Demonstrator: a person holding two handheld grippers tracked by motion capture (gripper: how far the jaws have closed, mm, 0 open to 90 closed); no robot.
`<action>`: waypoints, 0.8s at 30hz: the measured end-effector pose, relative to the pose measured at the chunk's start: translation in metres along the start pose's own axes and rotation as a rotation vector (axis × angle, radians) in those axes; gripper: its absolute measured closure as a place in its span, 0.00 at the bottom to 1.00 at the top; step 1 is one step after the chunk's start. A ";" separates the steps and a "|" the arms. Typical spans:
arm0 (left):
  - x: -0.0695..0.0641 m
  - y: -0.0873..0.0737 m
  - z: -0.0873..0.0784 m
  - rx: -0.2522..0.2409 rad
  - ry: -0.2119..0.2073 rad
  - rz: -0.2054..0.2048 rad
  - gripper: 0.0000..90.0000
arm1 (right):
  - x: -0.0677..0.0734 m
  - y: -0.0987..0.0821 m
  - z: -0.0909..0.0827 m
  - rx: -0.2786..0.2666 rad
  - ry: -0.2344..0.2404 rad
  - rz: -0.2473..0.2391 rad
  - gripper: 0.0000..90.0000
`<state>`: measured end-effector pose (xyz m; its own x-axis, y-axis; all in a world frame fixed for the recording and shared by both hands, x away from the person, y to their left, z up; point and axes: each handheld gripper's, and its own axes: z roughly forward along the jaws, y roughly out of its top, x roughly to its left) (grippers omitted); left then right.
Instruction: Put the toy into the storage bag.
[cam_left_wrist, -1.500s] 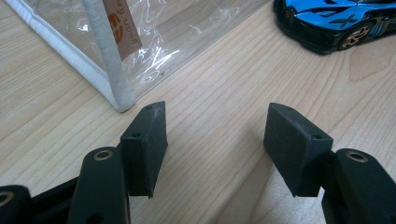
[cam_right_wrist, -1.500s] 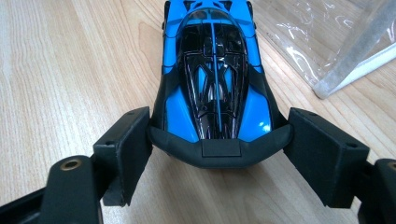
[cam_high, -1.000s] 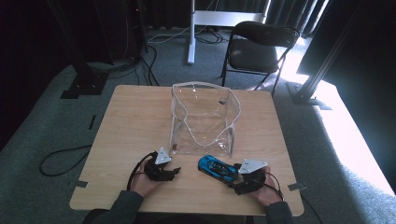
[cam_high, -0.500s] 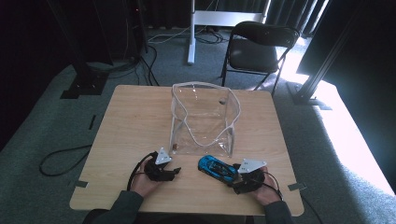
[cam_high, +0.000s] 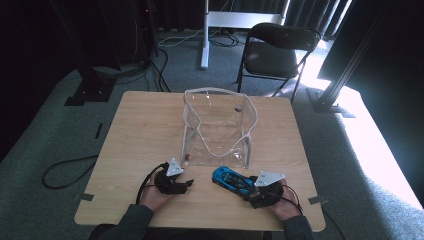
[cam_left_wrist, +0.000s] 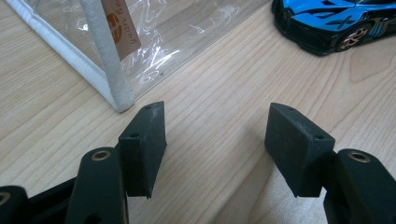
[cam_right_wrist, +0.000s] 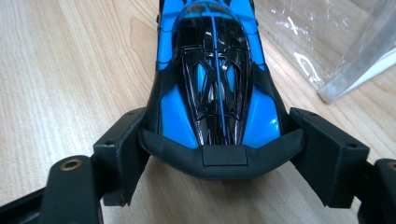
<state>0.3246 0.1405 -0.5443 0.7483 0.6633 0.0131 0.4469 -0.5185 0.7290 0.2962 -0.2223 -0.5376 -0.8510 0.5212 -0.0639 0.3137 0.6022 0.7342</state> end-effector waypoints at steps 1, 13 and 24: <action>0.000 0.000 0.000 0.000 0.000 0.001 0.43 | 0.000 0.001 -0.002 -0.008 0.003 -0.001 0.26; 0.000 0.000 0.000 0.000 0.000 0.000 0.43 | 0.001 0.017 -0.023 -0.137 -0.008 -0.005 0.27; 0.000 0.000 0.000 0.000 0.001 -0.001 0.43 | 0.001 0.033 -0.040 -0.224 -0.001 0.004 0.27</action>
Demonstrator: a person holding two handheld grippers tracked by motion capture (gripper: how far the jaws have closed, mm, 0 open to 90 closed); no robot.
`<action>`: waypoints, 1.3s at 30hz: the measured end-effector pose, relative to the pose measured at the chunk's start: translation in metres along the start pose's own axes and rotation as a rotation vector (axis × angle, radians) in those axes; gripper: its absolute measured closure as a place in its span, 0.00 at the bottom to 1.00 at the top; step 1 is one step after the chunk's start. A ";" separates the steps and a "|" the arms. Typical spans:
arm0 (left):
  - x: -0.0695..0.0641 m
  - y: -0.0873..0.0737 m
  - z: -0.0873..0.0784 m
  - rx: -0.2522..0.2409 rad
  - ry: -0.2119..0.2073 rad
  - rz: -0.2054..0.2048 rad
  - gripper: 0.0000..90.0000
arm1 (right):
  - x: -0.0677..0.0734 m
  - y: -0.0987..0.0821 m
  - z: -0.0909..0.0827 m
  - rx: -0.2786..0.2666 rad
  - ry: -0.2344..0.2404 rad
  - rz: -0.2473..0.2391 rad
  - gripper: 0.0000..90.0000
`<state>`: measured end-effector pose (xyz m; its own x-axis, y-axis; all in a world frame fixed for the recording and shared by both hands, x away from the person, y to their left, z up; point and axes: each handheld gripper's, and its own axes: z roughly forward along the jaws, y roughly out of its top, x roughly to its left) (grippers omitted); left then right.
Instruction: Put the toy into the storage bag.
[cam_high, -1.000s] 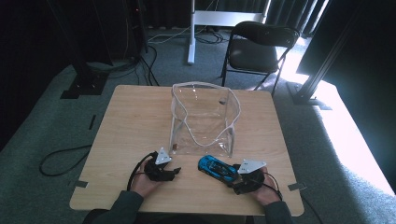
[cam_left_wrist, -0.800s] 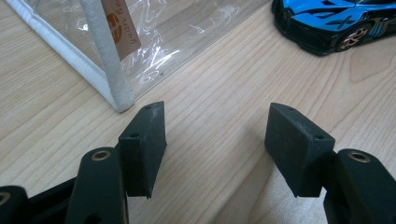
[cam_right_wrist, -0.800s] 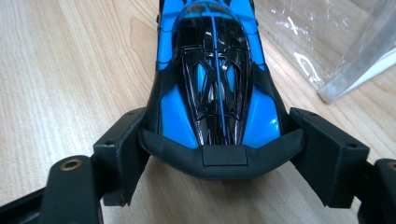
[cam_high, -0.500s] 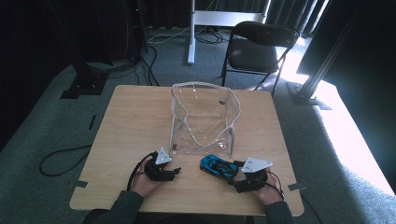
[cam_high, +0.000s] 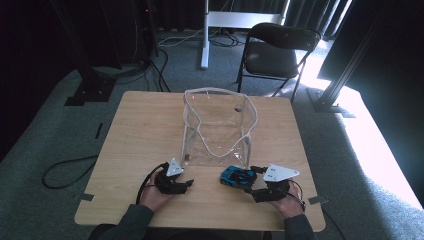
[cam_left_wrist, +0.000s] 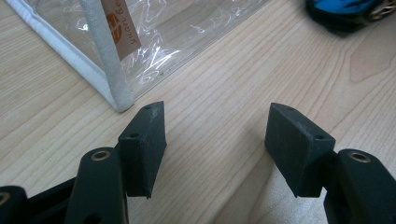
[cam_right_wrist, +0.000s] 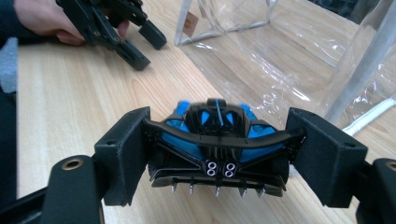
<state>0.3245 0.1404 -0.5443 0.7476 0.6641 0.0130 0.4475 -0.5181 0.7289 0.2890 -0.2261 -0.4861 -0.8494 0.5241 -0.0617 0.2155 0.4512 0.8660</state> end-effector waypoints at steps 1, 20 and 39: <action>0.000 0.000 0.000 0.000 0.000 0.000 0.43 | 0.000 0.002 -0.002 -0.003 0.002 0.004 0.27; 0.000 0.000 0.000 0.000 0.000 0.001 0.43 | -0.007 0.019 -0.024 -0.068 -0.034 0.008 0.27; 0.000 0.000 0.000 0.000 0.001 -0.001 0.43 | -0.020 0.032 -0.044 -0.095 -0.079 0.003 0.27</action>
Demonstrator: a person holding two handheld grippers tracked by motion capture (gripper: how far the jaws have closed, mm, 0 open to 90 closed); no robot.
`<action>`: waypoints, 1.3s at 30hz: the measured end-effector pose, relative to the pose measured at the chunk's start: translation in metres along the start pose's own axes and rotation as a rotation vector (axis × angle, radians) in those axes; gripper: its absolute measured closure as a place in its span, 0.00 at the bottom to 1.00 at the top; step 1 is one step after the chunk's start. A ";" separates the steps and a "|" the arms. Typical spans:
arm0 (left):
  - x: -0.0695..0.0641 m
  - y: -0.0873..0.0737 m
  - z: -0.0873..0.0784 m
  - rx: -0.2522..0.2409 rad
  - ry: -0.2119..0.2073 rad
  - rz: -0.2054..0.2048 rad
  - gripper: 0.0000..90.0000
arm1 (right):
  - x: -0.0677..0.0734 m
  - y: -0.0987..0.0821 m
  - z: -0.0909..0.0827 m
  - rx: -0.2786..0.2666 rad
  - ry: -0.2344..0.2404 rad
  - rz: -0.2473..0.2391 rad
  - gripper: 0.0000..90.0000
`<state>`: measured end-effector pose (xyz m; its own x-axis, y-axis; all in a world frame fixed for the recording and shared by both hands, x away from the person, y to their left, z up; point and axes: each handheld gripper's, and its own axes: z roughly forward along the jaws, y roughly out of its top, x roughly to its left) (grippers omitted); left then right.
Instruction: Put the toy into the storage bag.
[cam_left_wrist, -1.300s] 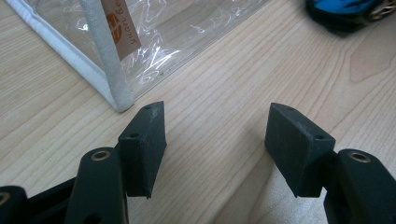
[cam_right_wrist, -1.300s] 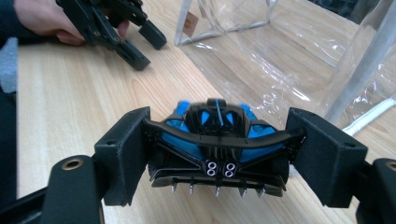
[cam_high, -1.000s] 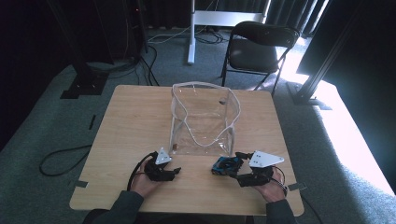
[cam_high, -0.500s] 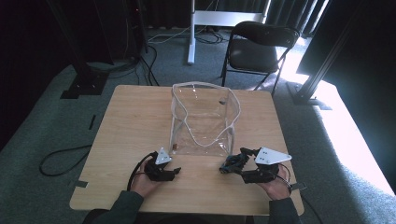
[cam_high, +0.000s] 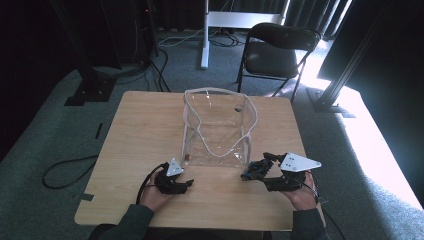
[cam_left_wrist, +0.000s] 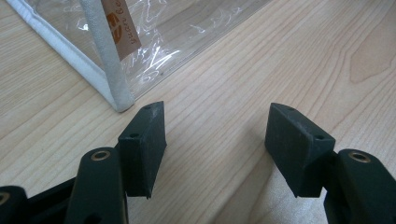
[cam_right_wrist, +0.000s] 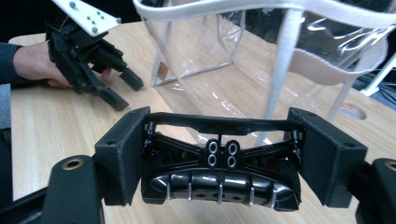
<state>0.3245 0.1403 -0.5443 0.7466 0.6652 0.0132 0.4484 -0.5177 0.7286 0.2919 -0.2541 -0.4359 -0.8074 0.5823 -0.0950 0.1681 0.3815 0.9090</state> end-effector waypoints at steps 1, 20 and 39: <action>0.000 0.000 0.000 0.000 0.000 0.000 0.43 | -0.001 0.001 -0.001 0.002 -0.002 0.000 0.27; 0.000 0.000 0.000 0.000 0.000 0.000 0.43 | -0.020 0.019 -0.010 -0.005 -0.056 -0.020 0.27; 0.000 0.000 0.000 -0.001 -0.001 -0.002 0.43 | -0.042 0.035 -0.013 0.017 -0.128 -0.031 0.27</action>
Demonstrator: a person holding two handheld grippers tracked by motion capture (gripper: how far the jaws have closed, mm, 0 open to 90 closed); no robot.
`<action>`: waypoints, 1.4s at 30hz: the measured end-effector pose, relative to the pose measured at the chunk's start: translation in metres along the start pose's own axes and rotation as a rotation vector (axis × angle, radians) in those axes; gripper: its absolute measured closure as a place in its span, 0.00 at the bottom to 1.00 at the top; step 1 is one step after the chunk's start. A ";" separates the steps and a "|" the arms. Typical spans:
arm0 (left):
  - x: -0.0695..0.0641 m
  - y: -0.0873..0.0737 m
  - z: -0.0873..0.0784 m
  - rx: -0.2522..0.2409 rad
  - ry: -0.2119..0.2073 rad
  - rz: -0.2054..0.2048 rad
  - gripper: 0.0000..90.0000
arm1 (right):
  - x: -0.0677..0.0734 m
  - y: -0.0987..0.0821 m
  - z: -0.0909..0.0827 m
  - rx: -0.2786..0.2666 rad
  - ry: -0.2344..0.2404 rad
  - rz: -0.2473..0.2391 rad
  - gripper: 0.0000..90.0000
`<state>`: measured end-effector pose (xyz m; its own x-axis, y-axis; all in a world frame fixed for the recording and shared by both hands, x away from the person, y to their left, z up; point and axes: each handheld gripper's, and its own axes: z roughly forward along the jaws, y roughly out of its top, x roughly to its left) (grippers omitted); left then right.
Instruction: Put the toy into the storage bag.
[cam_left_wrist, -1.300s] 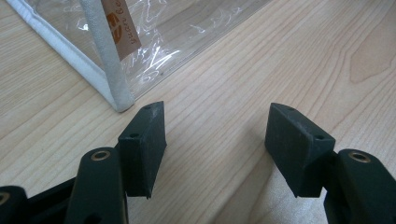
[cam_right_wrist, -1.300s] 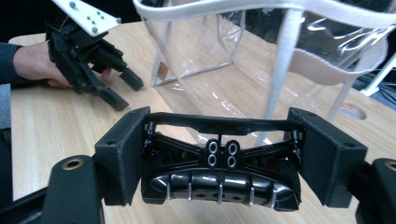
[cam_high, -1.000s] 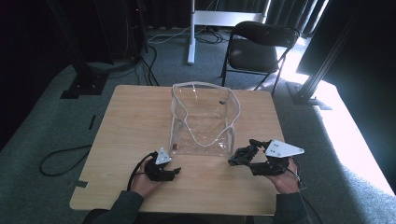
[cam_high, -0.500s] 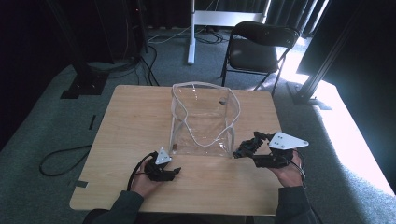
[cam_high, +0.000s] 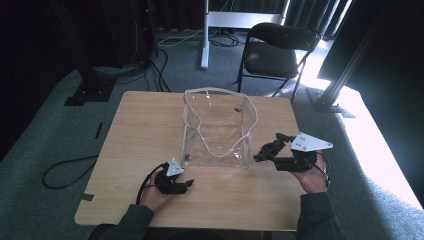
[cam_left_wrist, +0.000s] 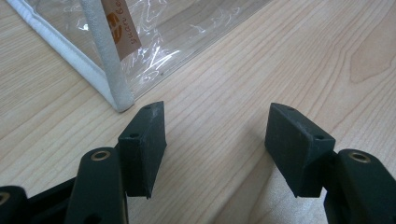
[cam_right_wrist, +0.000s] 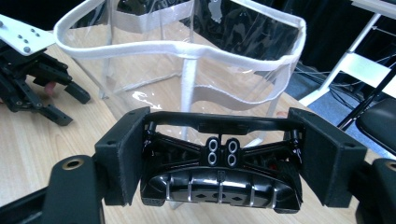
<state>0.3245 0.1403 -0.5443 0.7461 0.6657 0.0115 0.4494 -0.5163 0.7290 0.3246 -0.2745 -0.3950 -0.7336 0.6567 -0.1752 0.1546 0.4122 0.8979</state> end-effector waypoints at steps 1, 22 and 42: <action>0.000 0.000 0.000 0.000 0.000 0.000 0.43 | -0.001 0.001 0.000 0.007 -0.003 -0.003 0.27; 0.000 0.000 0.000 -0.001 0.003 -0.002 0.43 | -0.016 0.021 0.005 0.001 -0.041 -0.029 0.27; -0.001 0.000 0.001 -0.001 0.015 -0.016 0.41 | -0.025 0.035 0.002 -0.016 -0.065 -0.029 0.27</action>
<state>0.3241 0.1389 -0.5445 0.7312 0.6821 0.0103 0.4608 -0.5051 0.7298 0.3499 -0.2757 -0.3603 -0.6927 0.6848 -0.2265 0.1228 0.4214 0.8985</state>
